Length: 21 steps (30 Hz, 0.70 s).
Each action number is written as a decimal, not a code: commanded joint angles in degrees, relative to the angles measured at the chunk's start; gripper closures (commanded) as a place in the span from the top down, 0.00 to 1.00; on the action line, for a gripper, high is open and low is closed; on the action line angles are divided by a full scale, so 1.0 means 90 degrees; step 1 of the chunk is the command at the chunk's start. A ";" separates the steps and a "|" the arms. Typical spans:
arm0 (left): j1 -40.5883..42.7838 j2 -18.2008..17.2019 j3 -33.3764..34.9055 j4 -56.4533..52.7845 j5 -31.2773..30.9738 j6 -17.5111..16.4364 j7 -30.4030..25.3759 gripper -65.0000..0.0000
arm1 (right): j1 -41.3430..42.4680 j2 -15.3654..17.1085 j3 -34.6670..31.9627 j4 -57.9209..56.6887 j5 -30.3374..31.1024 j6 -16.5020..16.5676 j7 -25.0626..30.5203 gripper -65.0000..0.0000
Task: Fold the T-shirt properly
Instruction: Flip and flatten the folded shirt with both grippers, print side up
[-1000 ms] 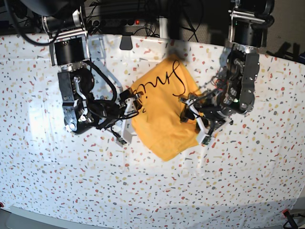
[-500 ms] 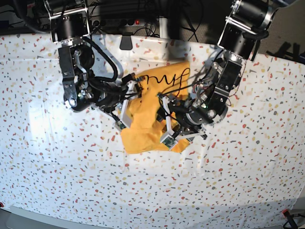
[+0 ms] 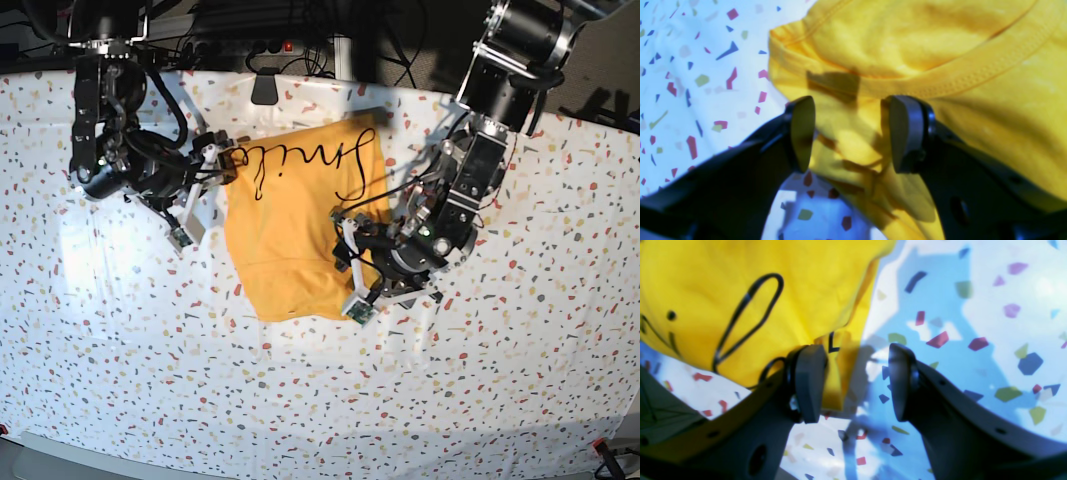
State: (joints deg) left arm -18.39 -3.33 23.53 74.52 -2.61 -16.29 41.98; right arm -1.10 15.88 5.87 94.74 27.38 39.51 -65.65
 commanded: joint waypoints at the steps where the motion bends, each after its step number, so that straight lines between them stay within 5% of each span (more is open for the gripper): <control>1: -0.0177 0.0032 -0.0019 0.0102 -0.0044 0.0029 -0.0143 0.53 | 0.0100 0.0053 0.0063 0.0129 0.0087 0.0055 0.0061 0.48; 17: -0.0182 0.0034 -0.0019 0.0104 -0.0032 0.0080 0.0073 0.53 | -0.0549 0.0444 0.0342 0.0146 -0.1005 -0.0272 0.0056 0.48; 21: -0.0345 0.0046 -0.0019 0.0112 0.1120 0.1214 0.0483 0.53 | -0.0323 0.0457 0.0979 0.0170 -0.1042 -0.0296 0.0056 0.48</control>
State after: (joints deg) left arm -19.38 -2.92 23.64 74.46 7.25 -5.56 47.37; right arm -5.10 18.96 14.44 95.29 17.82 37.45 -66.19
